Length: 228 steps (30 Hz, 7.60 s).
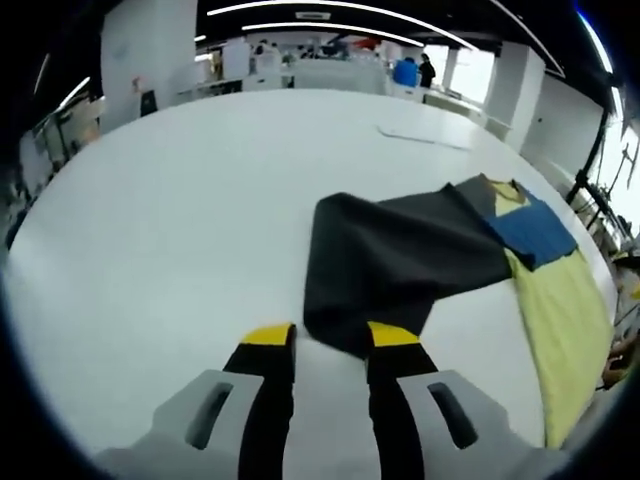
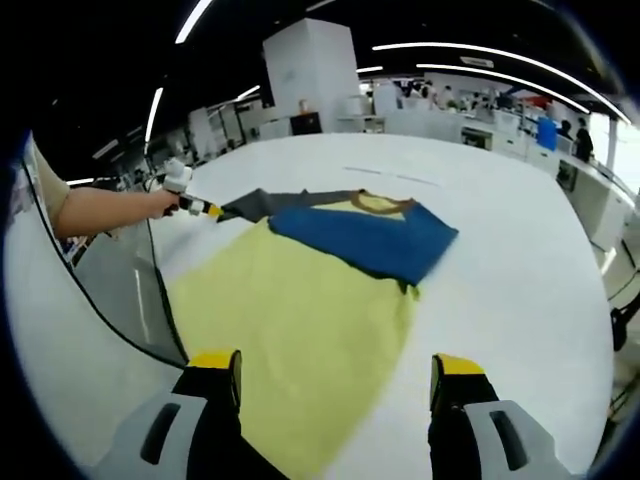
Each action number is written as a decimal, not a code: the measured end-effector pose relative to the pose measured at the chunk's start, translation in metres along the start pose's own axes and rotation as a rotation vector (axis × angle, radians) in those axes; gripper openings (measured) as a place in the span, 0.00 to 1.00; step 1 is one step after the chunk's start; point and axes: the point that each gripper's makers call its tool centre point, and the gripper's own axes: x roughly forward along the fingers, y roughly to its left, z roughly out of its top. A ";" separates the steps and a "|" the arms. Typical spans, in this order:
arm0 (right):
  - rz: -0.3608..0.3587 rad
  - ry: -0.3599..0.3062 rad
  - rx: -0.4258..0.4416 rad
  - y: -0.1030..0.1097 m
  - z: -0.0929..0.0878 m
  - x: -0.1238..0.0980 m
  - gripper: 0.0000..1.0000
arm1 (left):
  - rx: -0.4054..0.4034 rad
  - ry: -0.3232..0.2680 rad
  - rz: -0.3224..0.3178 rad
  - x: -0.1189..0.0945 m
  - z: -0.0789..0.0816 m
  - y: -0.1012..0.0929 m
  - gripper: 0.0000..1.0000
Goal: Fold the garment on the visible template until the final outline fits inside the template.
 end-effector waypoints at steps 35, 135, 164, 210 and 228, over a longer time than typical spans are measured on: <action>0.023 -0.070 -0.007 0.002 0.010 0.002 0.76 | 0.227 0.012 0.089 -0.023 0.047 0.013 0.00; 0.024 -0.074 -0.029 0.004 0.014 -0.001 0.77 | -0.099 0.009 0.210 -0.036 0.014 0.066 0.00; 0.035 -0.069 -0.027 0.003 0.001 -0.005 0.79 | 0.037 -0.039 0.139 -0.030 0.076 0.050 0.01; 0.047 -0.070 -0.026 0.002 -0.012 -0.016 0.79 | 0.341 0.101 -0.148 -0.018 0.102 -0.111 0.01; 0.046 -0.083 -0.031 0.001 -0.013 -0.020 0.80 | 0.395 0.088 -0.236 -0.005 0.120 -0.159 0.01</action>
